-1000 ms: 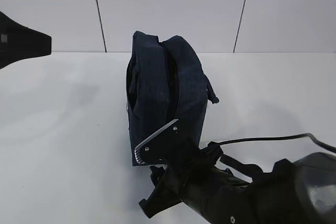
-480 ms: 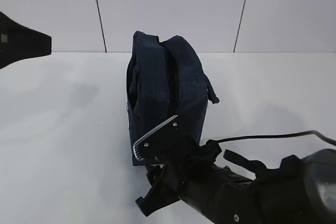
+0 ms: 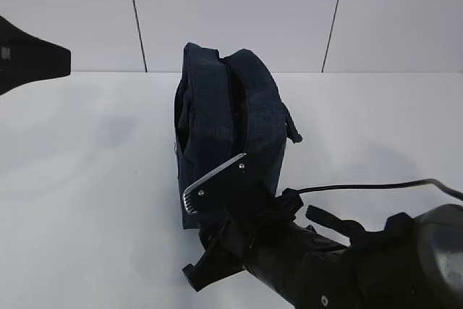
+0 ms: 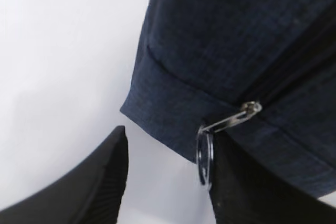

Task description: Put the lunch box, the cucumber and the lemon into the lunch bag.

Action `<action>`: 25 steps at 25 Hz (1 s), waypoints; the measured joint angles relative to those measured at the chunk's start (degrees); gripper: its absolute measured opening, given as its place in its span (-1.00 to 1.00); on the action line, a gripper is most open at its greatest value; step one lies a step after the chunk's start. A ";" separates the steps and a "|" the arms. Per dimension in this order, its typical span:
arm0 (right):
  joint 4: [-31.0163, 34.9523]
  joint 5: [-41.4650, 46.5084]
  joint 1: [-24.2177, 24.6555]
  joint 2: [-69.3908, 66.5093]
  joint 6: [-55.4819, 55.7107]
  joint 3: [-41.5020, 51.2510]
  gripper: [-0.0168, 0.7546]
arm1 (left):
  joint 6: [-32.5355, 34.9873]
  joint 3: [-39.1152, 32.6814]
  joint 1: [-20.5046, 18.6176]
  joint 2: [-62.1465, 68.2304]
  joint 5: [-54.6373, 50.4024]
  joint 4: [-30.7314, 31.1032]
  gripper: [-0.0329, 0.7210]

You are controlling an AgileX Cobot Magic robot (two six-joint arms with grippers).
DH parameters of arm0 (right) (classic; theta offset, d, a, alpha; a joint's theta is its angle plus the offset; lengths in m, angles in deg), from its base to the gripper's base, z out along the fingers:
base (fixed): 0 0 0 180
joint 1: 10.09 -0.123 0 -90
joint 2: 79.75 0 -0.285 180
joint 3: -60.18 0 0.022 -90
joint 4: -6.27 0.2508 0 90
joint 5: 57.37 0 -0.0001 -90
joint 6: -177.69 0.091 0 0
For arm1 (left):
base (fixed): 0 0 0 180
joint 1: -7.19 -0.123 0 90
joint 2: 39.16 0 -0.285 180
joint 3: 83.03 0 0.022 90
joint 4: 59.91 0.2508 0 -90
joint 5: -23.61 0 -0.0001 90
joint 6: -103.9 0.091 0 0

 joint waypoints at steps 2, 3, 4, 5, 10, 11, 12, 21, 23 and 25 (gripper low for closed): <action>0.00 0.00 0.00 0.00 0.28 -0.09 0.06 | 0.00 0.00 0.00 0.00 0.00 0.00 0.21; -0.11 -0.12 0.00 0.00 0.28 -0.09 0.06 | 0.00 0.00 0.00 0.00 0.00 0.00 0.21; -0.11 -0.20 0.00 -0.25 0.60 -0.12 0.06 | 0.00 0.00 0.00 0.00 0.00 0.00 0.21; -0.11 -0.20 0.00 -0.63 0.89 -0.23 0.06 | 0.00 0.00 0.00 0.00 0.00 0.00 0.21; -0.11 -1.23 0.00 -1.45 2.10 -0.22 0.05 | 0.00 0.00 0.00 0.00 0.00 0.00 0.21; -0.11 -1.49 0.00 -1.58 2.23 -0.22 0.05 | 0.00 0.00 0.00 0.00 0.00 0.00 0.21; -0.11 -1.90 0.00 -1.58 2.39 -0.22 0.05 | 0.00 0.00 0.00 0.00 0.00 0.00 0.21; 2.73 -3.20 0.00 -2.25 2.81 -0.22 -0.07 | 0.00 0.00 0.00 0.00 0.00 0.00 0.20; 3.22 -3.56 0.00 -2.25 2.81 -0.22 -0.13 | 0.00 0.00 0.00 0.00 0.00 0.00 0.20; 3.39 -3.58 0.00 -2.25 2.81 -0.22 -0.20 | 0.00 0.00 0.00 0.00 0.00 0.00 0.19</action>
